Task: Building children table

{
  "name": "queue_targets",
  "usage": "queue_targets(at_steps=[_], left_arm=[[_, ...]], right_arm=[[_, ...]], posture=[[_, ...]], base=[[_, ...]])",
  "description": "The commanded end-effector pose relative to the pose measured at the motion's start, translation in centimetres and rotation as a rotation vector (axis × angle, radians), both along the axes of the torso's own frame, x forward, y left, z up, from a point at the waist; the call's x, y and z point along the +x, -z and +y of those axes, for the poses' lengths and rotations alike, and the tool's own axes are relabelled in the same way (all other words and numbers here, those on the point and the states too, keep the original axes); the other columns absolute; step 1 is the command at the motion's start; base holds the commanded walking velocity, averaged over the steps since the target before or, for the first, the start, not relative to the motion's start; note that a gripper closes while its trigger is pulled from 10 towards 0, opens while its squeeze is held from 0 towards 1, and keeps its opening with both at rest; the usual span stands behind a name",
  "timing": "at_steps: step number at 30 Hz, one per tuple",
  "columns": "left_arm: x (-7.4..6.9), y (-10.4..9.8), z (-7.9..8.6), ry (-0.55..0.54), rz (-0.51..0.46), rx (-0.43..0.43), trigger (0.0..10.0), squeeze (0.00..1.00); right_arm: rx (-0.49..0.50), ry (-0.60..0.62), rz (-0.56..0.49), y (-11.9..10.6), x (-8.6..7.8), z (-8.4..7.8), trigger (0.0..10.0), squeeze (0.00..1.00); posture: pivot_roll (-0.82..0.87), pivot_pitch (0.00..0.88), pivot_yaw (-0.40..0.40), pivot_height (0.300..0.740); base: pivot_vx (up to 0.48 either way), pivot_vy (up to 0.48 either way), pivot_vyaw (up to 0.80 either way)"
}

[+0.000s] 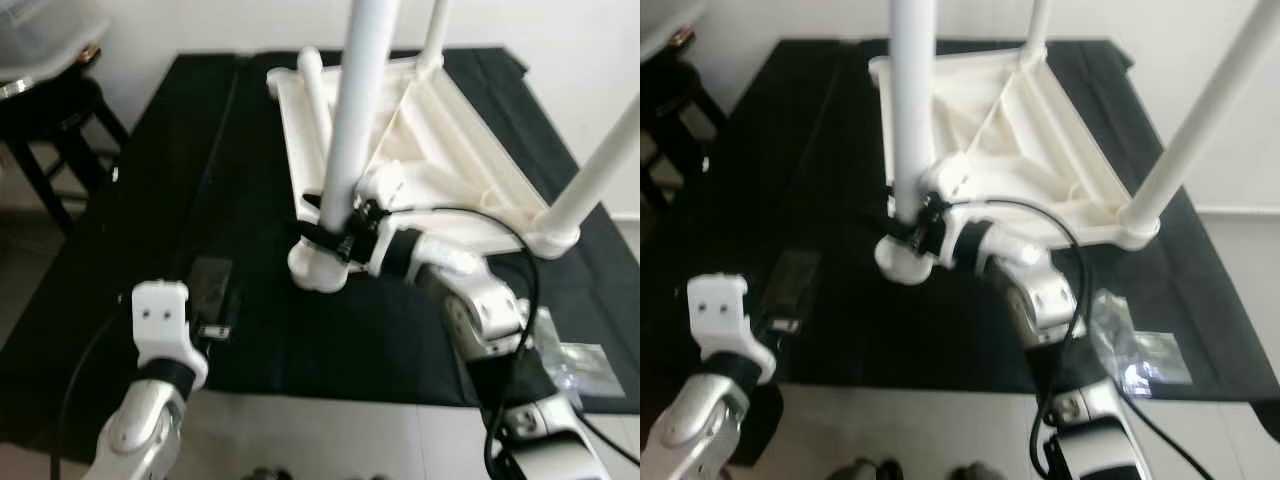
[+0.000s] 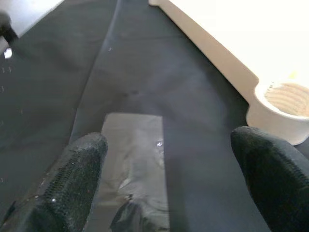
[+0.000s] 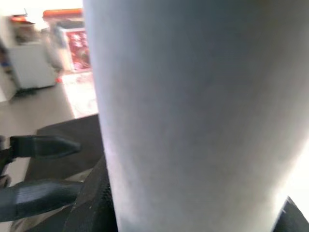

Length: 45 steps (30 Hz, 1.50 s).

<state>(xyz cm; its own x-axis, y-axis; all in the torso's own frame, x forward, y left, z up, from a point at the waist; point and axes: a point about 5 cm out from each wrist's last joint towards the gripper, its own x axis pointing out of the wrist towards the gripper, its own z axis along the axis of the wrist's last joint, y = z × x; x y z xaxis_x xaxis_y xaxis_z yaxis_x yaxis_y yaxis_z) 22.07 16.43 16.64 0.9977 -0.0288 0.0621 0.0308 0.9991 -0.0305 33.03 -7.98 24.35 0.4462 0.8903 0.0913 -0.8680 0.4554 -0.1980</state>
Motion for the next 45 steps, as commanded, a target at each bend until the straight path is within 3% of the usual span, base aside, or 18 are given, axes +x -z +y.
queue_targets(at_steps=[1, 6, 15, 19, 27, 33, 45], left_arm=[[-0.2, 0.4, 0.1, 0.006, 0.018, 0.037, 10.0, 0.0], [-0.4, 0.2, -0.1, 0.002, 0.014, 0.034, 10.0, 0.0], [-0.2, 0.9, 0.5, -0.056, 0.06, 0.038, 10.0, 0.0], [0.1, 0.6, 0.8, -0.086, 0.029, 0.051, 10.0, 0.0], [0.6, 0.2, 0.6, -0.059, 0.001, 0.067, 10.0, 0.0], [0.3, 0.1, 0.3, -0.044, -0.006, 0.071, 10.0, 0.0], [-0.1, 0.0, 0.2, -0.033, -0.012, 0.07, 10.0, 0.0]], right_arm=[[-0.035, -0.033, -0.046, -0.5, 0.1, 0.1, 10.0, 0.0], [-0.065, -0.042, -0.08, -1.5, 1.0, 0.5, 10.0, 0.0], [-0.026, -0.064, -0.058, -1.0, 0.1, 1.0, 10.0, 0.0], [-0.008, -0.057, -0.053, -0.9, 0.0, 0.7, 10.0, 0.0], [-0.017, -0.034, -0.074, -1.5, 0.6, -0.3, 10.0, 0.0], [-0.057, -0.048, -0.072, -1.5, 1.8, -0.9, 10.0, 0.0], [-0.054, -0.071, -0.074, -1.7, 1.5, -0.1, 10.0, 0.0]], posture=[[-0.03, 0.235, 0.044, 0.74], [-0.02, 0.235, 0.031, 0.74], [-0.02, 0.211, 0.028, 0.74], [-0.03, 0.191, 0.028, 0.74], [-0.03, 0.181, 0.032, 0.74], [-0.02, 0.195, 0.026, 0.74], [-0.01, 0.204, 0.015, 0.74]], base=[[0.0, 0.0, 0.0], [0.0, 0.0, 0.0], [0.0, 0.19, 0.0], [0.0, 0.379, 0.0], [0.0, 0.035, 0.0], [0.0, 0.0, 0.0], [0.0, 0.0, 0.0]])
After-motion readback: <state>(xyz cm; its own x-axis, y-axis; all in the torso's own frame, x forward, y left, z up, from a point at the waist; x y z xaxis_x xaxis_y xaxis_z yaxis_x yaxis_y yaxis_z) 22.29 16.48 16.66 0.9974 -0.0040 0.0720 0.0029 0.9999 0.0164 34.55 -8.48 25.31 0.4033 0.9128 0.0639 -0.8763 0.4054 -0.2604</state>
